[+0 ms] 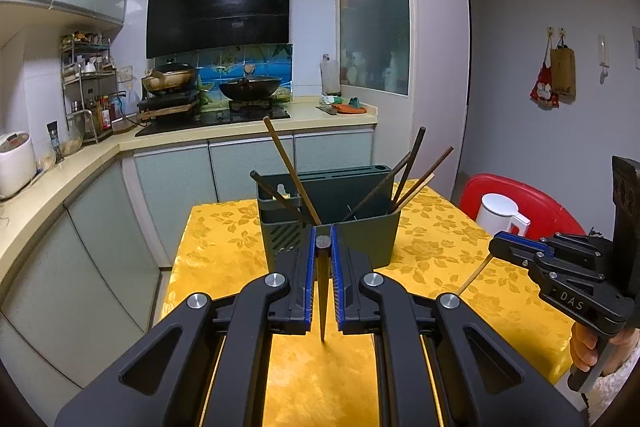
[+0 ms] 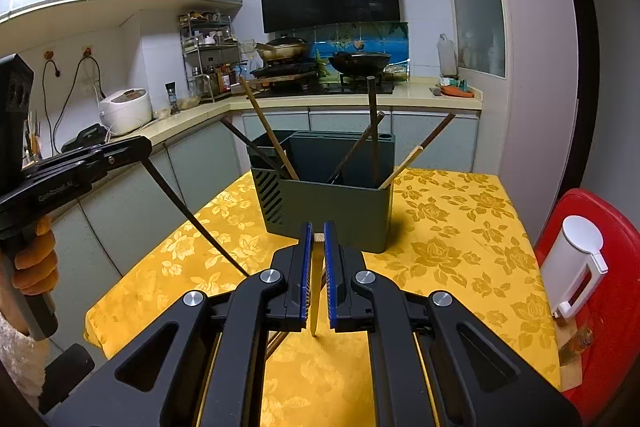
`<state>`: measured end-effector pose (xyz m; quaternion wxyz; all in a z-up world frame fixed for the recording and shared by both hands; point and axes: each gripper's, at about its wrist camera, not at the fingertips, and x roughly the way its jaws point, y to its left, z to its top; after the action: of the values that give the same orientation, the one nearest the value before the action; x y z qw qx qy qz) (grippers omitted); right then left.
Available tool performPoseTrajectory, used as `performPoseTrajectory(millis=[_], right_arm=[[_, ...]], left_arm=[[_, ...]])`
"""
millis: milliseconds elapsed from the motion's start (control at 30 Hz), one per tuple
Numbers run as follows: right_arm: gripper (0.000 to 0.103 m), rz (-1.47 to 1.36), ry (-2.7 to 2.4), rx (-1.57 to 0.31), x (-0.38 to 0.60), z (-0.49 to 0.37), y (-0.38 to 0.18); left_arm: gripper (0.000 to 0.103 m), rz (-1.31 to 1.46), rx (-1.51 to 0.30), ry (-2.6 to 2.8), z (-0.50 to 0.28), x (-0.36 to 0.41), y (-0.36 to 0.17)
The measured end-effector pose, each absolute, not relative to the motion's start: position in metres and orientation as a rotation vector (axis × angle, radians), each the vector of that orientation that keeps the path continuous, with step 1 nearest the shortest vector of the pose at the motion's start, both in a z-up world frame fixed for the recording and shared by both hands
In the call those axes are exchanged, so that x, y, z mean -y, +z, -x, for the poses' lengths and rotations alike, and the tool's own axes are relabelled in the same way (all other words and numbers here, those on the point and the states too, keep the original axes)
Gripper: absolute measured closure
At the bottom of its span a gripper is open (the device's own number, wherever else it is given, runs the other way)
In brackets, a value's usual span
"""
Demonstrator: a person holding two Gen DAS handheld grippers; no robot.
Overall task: Organize utensils
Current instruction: 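Lift both held chopsticks and carry them above the green holder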
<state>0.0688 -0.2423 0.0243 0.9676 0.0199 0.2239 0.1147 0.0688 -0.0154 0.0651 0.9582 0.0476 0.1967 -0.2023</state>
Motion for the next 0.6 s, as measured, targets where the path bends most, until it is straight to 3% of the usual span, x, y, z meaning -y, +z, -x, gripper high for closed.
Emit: performPoseTrajectory(millis=[600], right_arm=[[0.096, -0.094, 0.153, -0.392, 0.294, -0.108, 0.102]], left_arm=[[0.096, -0.077, -0.429, -0.432, -0.119, 0.028, 0.11]])
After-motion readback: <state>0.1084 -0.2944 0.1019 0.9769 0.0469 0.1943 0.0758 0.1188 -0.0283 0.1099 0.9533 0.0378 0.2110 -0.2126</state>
